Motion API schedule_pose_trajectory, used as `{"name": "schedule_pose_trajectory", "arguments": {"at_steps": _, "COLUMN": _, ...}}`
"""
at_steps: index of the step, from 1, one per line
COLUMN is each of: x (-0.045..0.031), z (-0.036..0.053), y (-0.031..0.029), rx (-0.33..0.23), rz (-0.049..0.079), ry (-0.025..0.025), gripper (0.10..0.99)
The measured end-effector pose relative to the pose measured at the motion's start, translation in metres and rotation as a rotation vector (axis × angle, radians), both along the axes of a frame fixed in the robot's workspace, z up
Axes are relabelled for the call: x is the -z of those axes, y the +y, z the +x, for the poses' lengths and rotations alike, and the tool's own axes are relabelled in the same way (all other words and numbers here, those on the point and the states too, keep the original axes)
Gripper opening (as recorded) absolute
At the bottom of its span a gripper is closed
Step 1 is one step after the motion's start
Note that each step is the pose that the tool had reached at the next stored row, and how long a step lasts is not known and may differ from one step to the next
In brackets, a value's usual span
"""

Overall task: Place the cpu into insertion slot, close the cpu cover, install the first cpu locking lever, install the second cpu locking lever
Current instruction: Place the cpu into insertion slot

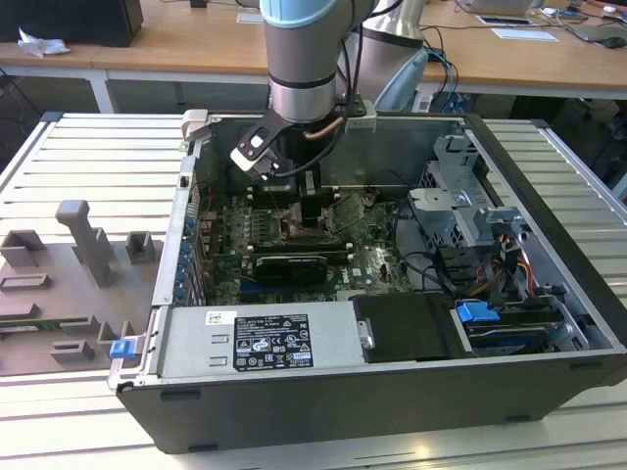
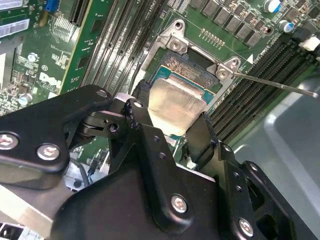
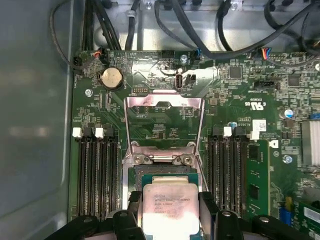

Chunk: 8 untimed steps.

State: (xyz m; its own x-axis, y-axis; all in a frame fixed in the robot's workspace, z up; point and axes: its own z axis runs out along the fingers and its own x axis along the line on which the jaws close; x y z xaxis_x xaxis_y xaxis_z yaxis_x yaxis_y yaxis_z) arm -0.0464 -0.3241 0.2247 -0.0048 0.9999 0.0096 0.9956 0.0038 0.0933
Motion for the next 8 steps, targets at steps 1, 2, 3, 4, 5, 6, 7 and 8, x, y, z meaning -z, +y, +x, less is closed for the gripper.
{"name": "schedule_pose_trajectory", "arguments": {"at_steps": 1, "x": 0.0026, "z": 0.0, "y": 0.0, "rx": 0.0, "rz": 0.0, "ry": 0.0, "gripper": 0.541}}
{"name": "schedule_pose_trajectory", "arguments": {"at_steps": 2, "x": 0.004, "z": -0.0001, "y": 0.0001, "rx": 0.0, "rz": 0.0, "ry": -0.0001, "gripper": 0.541}}
{"name": "schedule_pose_trajectory", "arguments": {"at_steps": 3, "x": 0.0052, "z": -0.0001, "y": 0.0002, "rx": 0.0, "rz": 0.0, "ry": -0.0001, "gripper": 0.541}}
{"name": "schedule_pose_trajectory", "arguments": {"at_steps": 4, "x": 0.0055, "z": -0.0001, "y": 0.0002, "rx": 0.0, "rz": 0.0, "ry": 0.0, "gripper": 0.541}}
{"name": "schedule_pose_trajectory", "arguments": {"at_steps": 5, "x": 0.0056, "z": -0.0002, "y": 0.0002, "rx": 0.0, "rz": 0.0, "ry": 0.0002, "gripper": 0.541}}
{"name": "schedule_pose_trajectory", "arguments": {"at_steps": 6, "x": 0.0058, "z": -0.0001, "y": 0.0002, "rx": 0.0, "rz": 0.0, "ry": 0.0, "gripper": 0.541}}
{"name": "schedule_pose_trajectory", "arguments": {"at_steps": 7, "x": 0.0061, "z": -0.0001, "y": 0.0002, "rx": 0.0, "rz": 0.0, "ry": 0.0, "gripper": 0.541}}
{"name": "schedule_pose_trajectory", "arguments": {"at_steps": 8, "x": 0.0066, "z": -0.0001, "y": 0.0003, "rx": 0.0, "rz": 0.0, "ry": 0.0, "gripper": 0.541}}
